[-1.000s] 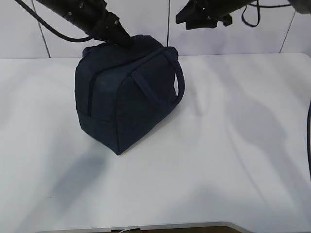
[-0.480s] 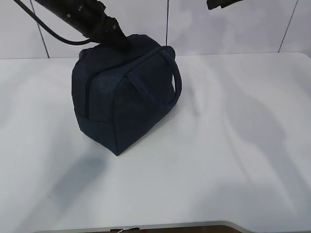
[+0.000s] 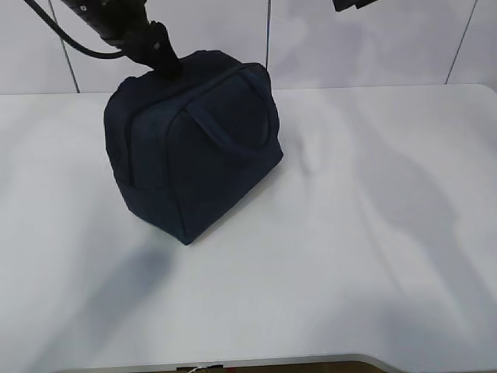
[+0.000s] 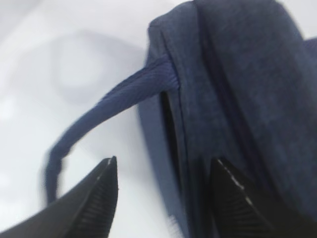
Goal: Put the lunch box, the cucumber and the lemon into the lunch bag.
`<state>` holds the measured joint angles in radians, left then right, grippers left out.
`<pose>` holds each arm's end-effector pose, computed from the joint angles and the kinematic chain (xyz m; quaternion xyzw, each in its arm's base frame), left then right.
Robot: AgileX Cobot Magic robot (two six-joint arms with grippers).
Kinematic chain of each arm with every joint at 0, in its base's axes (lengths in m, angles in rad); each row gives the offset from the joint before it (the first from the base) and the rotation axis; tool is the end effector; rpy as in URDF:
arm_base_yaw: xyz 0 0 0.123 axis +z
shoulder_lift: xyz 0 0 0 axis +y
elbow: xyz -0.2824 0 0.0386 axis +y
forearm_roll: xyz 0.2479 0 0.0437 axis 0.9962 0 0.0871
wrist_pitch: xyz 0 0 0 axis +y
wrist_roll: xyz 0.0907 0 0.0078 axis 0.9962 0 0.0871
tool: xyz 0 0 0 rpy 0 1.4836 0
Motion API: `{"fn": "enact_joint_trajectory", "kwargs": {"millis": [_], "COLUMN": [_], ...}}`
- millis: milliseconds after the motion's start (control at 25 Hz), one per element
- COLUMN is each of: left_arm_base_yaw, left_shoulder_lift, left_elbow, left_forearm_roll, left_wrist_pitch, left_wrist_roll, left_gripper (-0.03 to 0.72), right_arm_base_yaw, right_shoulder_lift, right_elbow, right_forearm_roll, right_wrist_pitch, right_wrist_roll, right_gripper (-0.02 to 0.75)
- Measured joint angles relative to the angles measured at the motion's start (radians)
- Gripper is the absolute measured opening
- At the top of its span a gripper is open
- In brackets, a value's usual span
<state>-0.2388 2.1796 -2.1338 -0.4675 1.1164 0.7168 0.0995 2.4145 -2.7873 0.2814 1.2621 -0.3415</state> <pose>0.4631 -0.1507 0.2935 0.3915 0.8593 -0.1638 0.2856 0.5083 0.0750 0.3504 -0.2111 0.8933 0.0940 0.3854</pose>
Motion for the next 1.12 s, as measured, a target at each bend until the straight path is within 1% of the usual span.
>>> {"fn": "enact_joint_trajectory", "kwargs": {"millis": [240, 360, 400, 520, 800, 920, 1000, 1120], "left_arm_base_yaw": [0.000, 0.000, 0.000, 0.006, 0.046, 0.087, 0.119, 0.166], "left_shoulder_lift": [-0.060, -0.098, -0.108, -0.154, -0.292, -0.358, -0.407, -0.495], "left_elbow": [-0.031, -0.035, -0.035, -0.035, -0.035, -0.035, -0.014, 0.080], "left_forearm_roll": [0.175, 0.286, 0.329, 0.402, 0.421, 0.416, 0.401, 0.354], "left_wrist_pitch": [0.014, 0.073, 0.095, 0.127, 0.137, 0.137, 0.137, 0.137], "left_wrist_roll": [0.000, -0.008, -0.023, -0.068, -0.180, -0.233, -0.272, -0.298], "left_gripper": [0.426, 0.426, 0.426, 0.426, 0.426, 0.426, 0.426, 0.426], "right_arm_base_yaw": [0.000, 0.000, 0.000, 0.000, 0.000, 0.000, 0.000, 0.000], "right_shoulder_lift": [-0.098, -0.159, -0.184, -0.255, -0.437, -0.519, -0.572, -0.642], "right_elbow": [0.122, 0.191, 0.209, 0.264, 0.449, 0.530, 0.559, 0.582], "right_forearm_roll": [0.000, 0.000, 0.000, 0.000, -0.002, -0.021, -0.042, -0.065], "right_wrist_pitch": [0.001, 0.001, 0.001, 0.001, 0.001, 0.001, 0.003, 0.002], "right_wrist_roll": [-0.001, -0.001, -0.001, -0.001, -0.004, -0.026, -0.033, -0.037], "right_gripper": [0.335, 0.335, 0.335, 0.335, 0.335, 0.335, 0.335, 0.335]}}
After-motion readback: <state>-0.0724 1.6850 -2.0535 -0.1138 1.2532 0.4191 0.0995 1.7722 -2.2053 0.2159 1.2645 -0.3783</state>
